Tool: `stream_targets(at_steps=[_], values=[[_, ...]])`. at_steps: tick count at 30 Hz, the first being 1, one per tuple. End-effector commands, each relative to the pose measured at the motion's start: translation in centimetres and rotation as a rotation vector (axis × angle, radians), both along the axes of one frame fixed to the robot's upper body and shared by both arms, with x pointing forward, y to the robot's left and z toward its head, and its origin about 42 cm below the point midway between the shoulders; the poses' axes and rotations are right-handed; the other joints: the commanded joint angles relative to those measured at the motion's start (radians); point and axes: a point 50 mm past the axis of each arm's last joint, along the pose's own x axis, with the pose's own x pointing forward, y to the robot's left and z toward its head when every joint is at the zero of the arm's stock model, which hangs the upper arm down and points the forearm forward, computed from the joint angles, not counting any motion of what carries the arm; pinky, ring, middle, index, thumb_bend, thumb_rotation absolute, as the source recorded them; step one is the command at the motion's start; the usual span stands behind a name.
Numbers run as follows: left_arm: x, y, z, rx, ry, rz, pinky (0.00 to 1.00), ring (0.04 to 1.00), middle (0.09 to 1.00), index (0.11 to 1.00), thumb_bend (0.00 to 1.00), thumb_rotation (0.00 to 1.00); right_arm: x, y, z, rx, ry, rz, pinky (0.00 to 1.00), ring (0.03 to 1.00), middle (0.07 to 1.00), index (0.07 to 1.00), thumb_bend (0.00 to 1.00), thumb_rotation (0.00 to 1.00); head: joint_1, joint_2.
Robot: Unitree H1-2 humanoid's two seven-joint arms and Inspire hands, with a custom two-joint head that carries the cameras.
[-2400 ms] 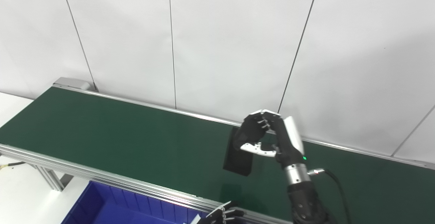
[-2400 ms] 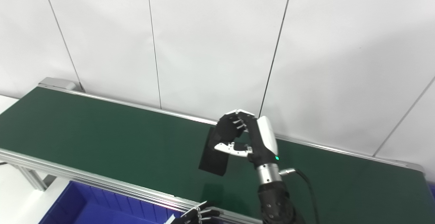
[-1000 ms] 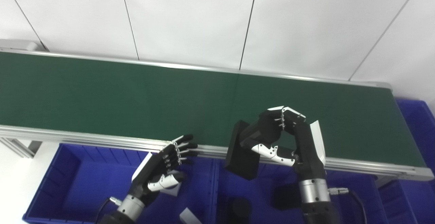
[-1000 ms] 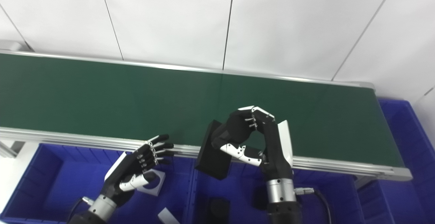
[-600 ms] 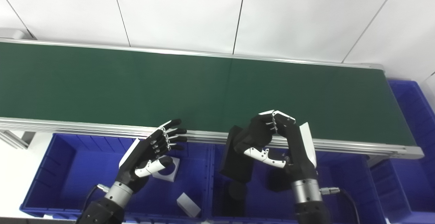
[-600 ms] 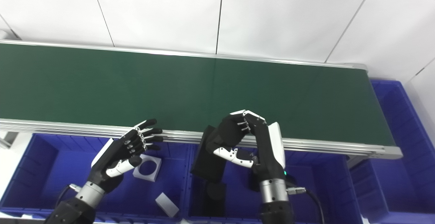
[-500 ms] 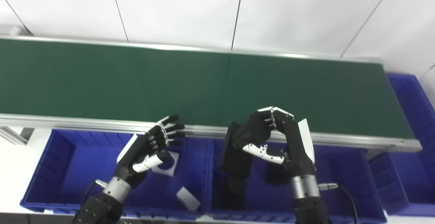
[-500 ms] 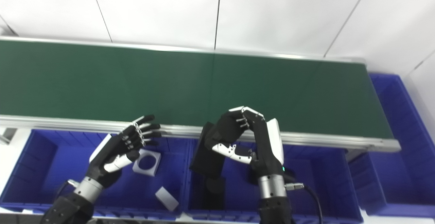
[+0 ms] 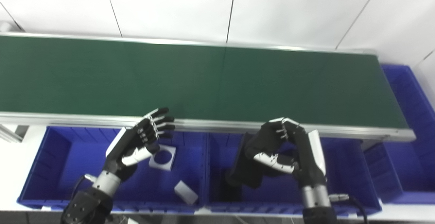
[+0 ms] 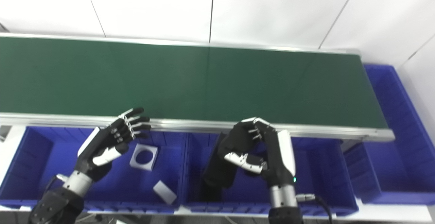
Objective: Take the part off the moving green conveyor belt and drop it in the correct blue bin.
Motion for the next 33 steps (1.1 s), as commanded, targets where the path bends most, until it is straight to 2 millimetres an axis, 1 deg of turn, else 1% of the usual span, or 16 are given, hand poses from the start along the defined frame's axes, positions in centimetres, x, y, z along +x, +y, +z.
stream_targets(at_steps=[1,6,11,16,18,24,28,33], values=[[0.7,0.3,1.5,-0.014,-0.059,-0.016,0.69,0.757,0.805,0.872,0.92,0.51,0.2,-0.5,0.5,-0.001,-0.066,-0.032,0.32,0.440,0.533,0.504,0.50,0.00,0.002,0.002],[0.8,0.5,1.7,-0.010,-0.057,-0.016,0.70,0.764,0.806,0.872,0.92,0.51,0.1,-2.1,-0.7,-0.011,-0.044,-0.118,0.32,0.439,0.522,0.516,0.50,0.00,0.000,0.005],[0.8,0.7,1.9,-0.012,-0.054,-0.019,0.70,0.768,0.805,0.870,0.93,0.52,-0.3,-3.0,-1.3,-0.020,-0.030,-0.210,0.33,0.446,0.529,0.505,0.50,0.00,-0.002,0.014],[0.9,0.8,1.9,-0.006,-0.058,-0.019,0.68,0.754,0.800,0.869,0.93,0.51,-0.8,-4.1,-2.3,-0.037,-0.042,-0.274,0.33,0.444,0.524,0.509,0.50,0.00,-0.001,0.017],[0.9,0.8,2.0,-0.004,-0.058,-0.018,0.67,0.744,0.797,0.867,0.92,0.51,-1.0,-4.3,-2.7,-0.044,-0.047,-0.295,0.33,0.443,0.521,0.508,0.50,0.00,0.004,0.020],[0.9,0.9,2.0,-0.005,-0.062,-0.023,0.68,0.760,0.805,0.873,0.92,0.52,-1.4,-4.6,-3.7,-0.036,-0.053,-0.333,0.33,0.449,0.526,0.503,0.50,0.00,0.003,0.022],[0.8,0.8,2.1,-0.009,-0.057,-0.019,0.68,0.752,0.803,0.869,0.93,0.51,-1.6,-4.8,-5.4,-0.019,-0.027,-0.383,0.33,0.452,0.525,0.498,0.50,0.00,0.007,0.022],[0.6,0.7,2.3,-0.006,-0.058,-0.018,0.68,0.750,0.802,0.868,0.93,0.52,-2.3,-5.4,-8.1,-0.018,0.052,-0.427,0.34,0.457,0.527,0.492,0.50,0.00,0.014,0.025]])
